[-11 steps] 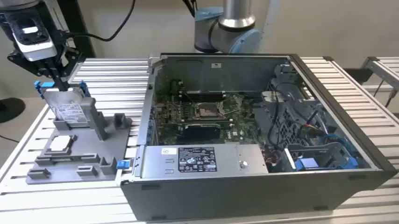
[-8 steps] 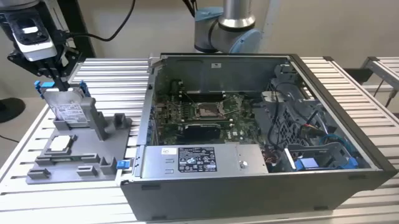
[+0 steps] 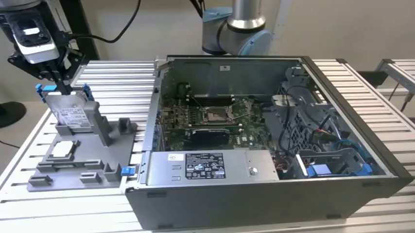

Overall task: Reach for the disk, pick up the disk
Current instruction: 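Reach for the disk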

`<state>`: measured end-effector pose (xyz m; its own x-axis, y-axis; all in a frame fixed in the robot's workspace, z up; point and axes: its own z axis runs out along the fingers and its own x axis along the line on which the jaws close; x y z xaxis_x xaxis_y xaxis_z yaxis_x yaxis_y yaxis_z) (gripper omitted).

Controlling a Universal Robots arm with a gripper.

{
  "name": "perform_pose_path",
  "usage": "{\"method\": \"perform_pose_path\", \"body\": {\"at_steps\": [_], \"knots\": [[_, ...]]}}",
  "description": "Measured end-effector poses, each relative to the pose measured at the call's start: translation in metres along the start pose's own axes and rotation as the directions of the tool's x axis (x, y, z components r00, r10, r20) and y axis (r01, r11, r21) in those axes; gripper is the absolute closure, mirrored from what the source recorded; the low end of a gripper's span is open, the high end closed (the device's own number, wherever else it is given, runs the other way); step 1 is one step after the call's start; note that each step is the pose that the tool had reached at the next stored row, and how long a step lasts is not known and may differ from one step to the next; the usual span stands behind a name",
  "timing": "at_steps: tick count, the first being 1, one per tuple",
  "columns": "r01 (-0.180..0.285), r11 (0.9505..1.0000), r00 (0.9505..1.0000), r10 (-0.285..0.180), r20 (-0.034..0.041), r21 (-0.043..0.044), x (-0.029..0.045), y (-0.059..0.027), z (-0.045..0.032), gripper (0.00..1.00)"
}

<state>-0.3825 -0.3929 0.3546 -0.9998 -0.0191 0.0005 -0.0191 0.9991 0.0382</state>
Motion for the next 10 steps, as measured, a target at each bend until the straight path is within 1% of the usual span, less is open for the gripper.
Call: {"method": "perform_pose_path", "body": {"at_steps": [3,4,6,10], "knots": [[0.0,1.0,1.0,0.0,-0.0001,0.0,0.0,0.0003,-0.0001,1.0],[0.0,1.0,1.0,0.0,-0.0001,0.0001,0.0,0.0019,0.0,1.0],[0.0,1.0,1.0,0.0,-0.0001,0.0001,-0.0001,0.0082,0.0003,1.0],[0.0,1.0,1.0,0.0,-0.0001,0.0001,0.0004,0.0262,0.001,1.0]]}}
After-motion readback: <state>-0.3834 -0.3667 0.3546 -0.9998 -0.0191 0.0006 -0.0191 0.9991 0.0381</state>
